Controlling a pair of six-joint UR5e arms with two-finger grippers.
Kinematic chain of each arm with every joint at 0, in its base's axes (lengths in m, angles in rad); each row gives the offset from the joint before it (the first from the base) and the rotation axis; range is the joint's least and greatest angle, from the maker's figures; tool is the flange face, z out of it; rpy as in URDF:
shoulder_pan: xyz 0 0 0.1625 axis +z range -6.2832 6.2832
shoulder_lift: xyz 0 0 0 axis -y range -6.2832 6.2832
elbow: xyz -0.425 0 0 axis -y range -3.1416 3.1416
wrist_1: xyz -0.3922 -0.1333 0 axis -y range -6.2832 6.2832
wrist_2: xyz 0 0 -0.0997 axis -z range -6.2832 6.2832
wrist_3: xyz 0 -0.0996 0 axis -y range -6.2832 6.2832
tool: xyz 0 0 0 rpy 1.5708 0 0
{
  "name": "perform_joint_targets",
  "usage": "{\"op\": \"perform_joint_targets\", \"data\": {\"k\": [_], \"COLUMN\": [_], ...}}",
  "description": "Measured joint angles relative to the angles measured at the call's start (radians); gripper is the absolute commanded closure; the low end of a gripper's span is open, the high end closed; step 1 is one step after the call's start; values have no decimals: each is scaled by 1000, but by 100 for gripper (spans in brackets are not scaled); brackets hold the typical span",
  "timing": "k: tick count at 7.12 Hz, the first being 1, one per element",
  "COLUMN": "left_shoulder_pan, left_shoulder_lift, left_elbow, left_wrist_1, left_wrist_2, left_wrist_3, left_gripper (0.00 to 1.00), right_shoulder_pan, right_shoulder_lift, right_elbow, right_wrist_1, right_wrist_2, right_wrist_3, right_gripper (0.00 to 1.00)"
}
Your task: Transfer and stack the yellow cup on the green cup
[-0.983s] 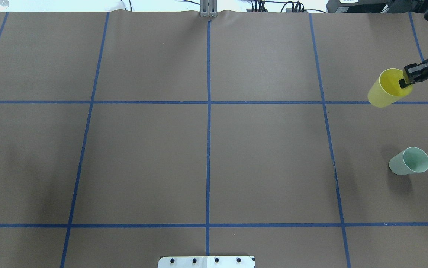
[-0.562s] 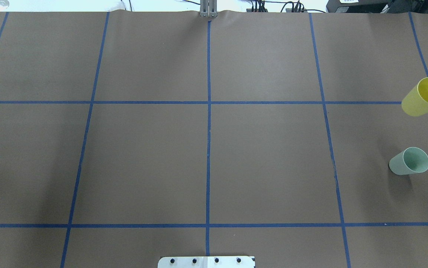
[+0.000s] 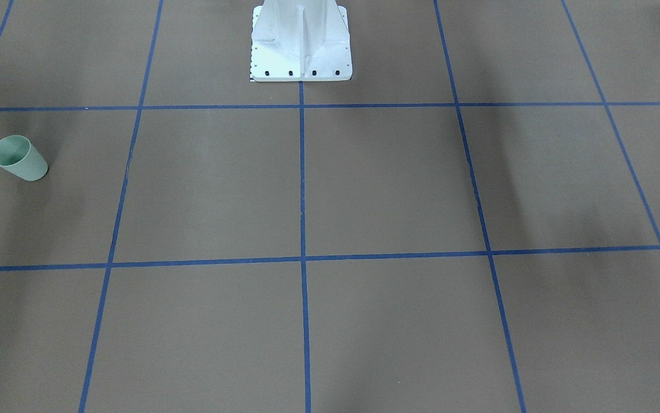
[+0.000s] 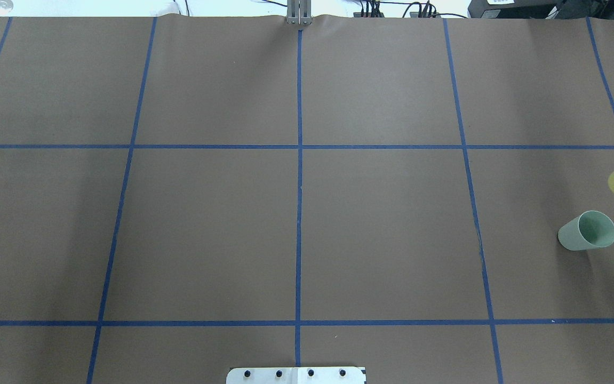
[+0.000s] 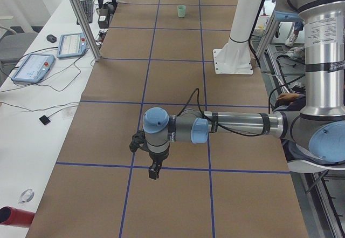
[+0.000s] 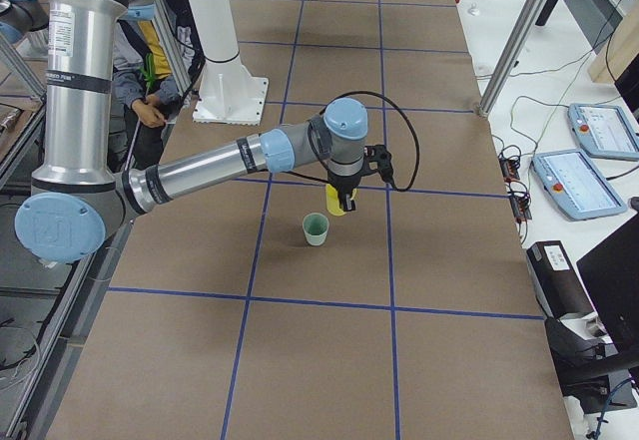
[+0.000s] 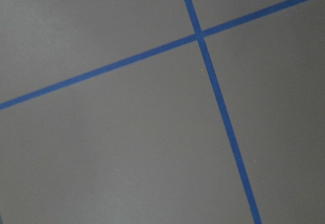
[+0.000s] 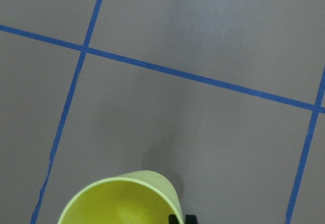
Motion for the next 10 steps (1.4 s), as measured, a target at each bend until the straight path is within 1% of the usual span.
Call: {"op": "perform_joint_targets", "data": {"k": [1,3,7,10], "left_shoulder_pan": [-5,-9,-10,-12], "left_shoulder_lift": [17,33,36,36], "left_elbow": [-5,-12,-16,-15], "left_wrist_1": [9,10,10,9], "left_wrist_2": [-26,-40,-42,-42], "left_wrist_3": [1,1,1,1], "left_gripper": [0,0,0,0], "right_shoulder_pan": [-1,-16,-116,-147], "right_shoulder_lift": [-49,-119,-187,-205], "right_elbow": [1,-18,-41,-45], "right_wrist_1": [78,222,380,411], "right_wrist_2": [9,25,12,-28], "right_wrist_3": [49,155,295,312], "right_gripper": [100,100,100,100]}}
